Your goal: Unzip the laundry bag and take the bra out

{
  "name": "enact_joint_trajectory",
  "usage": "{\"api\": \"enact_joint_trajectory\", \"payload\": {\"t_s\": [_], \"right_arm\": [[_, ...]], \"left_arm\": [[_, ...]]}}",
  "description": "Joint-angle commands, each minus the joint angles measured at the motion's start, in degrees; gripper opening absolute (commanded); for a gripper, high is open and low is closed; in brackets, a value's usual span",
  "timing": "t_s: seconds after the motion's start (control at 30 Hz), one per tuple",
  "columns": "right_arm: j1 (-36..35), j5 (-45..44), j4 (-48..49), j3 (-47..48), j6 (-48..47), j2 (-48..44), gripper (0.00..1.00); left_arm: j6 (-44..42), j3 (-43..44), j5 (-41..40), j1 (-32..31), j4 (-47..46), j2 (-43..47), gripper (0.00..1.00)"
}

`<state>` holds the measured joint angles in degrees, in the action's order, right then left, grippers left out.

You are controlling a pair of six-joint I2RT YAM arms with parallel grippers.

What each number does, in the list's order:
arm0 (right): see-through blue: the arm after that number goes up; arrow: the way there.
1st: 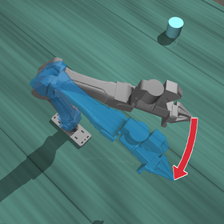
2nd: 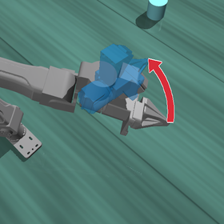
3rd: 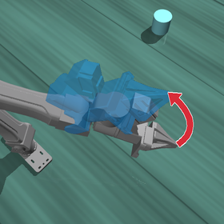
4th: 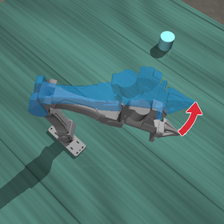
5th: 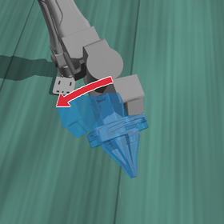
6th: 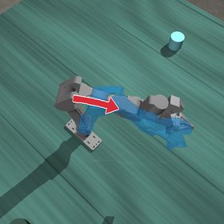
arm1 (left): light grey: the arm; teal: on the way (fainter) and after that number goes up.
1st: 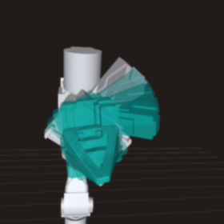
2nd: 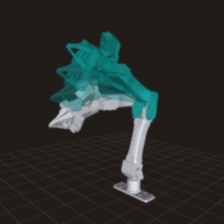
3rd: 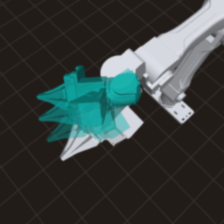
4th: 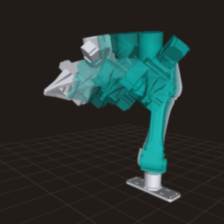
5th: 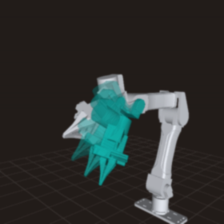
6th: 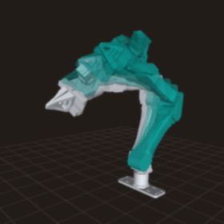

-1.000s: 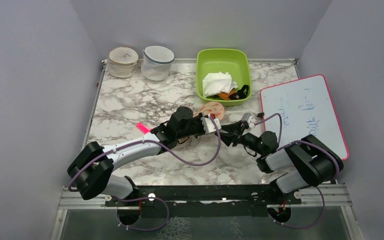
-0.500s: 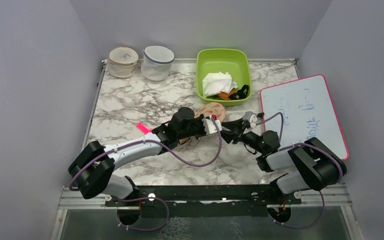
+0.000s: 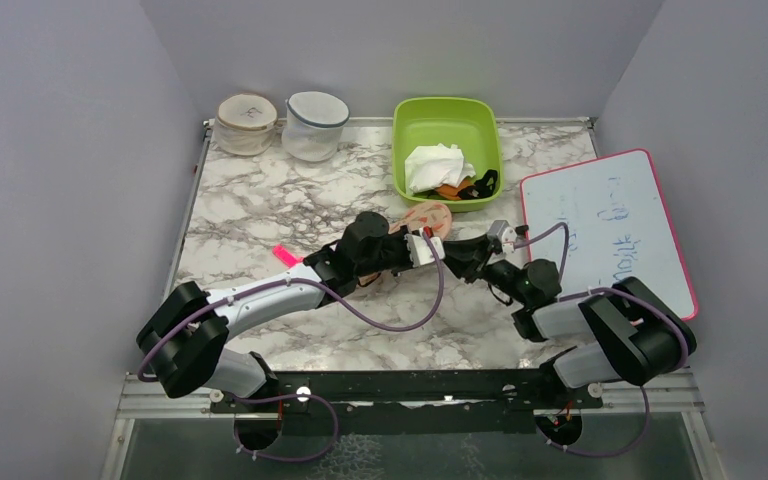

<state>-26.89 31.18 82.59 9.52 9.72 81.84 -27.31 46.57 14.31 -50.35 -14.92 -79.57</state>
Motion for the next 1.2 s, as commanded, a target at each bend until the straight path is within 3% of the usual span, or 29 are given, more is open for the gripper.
{"api": "enact_joint_trajectory", "payload": {"t_s": [0.0, 0.27, 0.37, 0.5, 0.77, 0.93, 1.03, 1.17], "right_arm": [[-0.35, -0.80, 3.00, 2.46, -0.49, 1.11, 0.23], [-0.48, -1.73, 4.71, 2.17, 2.08, 2.71, 0.24], [-0.45, -1.97, 5.18, 0.57, 2.20, 2.49, 0.38], [-0.44, -2.39, 9.46, -3.45, 0.24, 2.75, 0.44], [-0.46, -0.13, 19.03, -1.77, 0.18, 8.09, 0.34], [-0.45, 0.80, 18.67, -1.42, -0.11, 6.65, 0.33], [-0.44, 0.99, 13.03, 0.08, 0.30, 2.04, 0.39], [-0.53, -2.87, -12.40, 4.42, -3.25, -6.58, 0.44]], "left_arm": [[0.68, 1.42, 2.24, -0.39, -1.44, -0.14, 0.00], [1.54, 1.36, 0.83, -0.37, -2.27, -0.08, 0.00], [2.17, 1.32, -1.72, -0.36, -2.75, -0.07, 0.00], [1.92, 1.26, -2.40, -0.36, -2.77, -0.06, 0.00], [1.97, 1.51, 0.26, -0.39, -2.15, -0.27, 0.00], [1.70, 1.68, 0.69, -0.37, -1.88, -0.51, 0.00], [1.75, 1.73, 0.45, -0.54, -1.90, -0.67, 0.00], [3.54, 1.63, -4.73, -0.40, -3.04, -0.25, 0.00]]}}
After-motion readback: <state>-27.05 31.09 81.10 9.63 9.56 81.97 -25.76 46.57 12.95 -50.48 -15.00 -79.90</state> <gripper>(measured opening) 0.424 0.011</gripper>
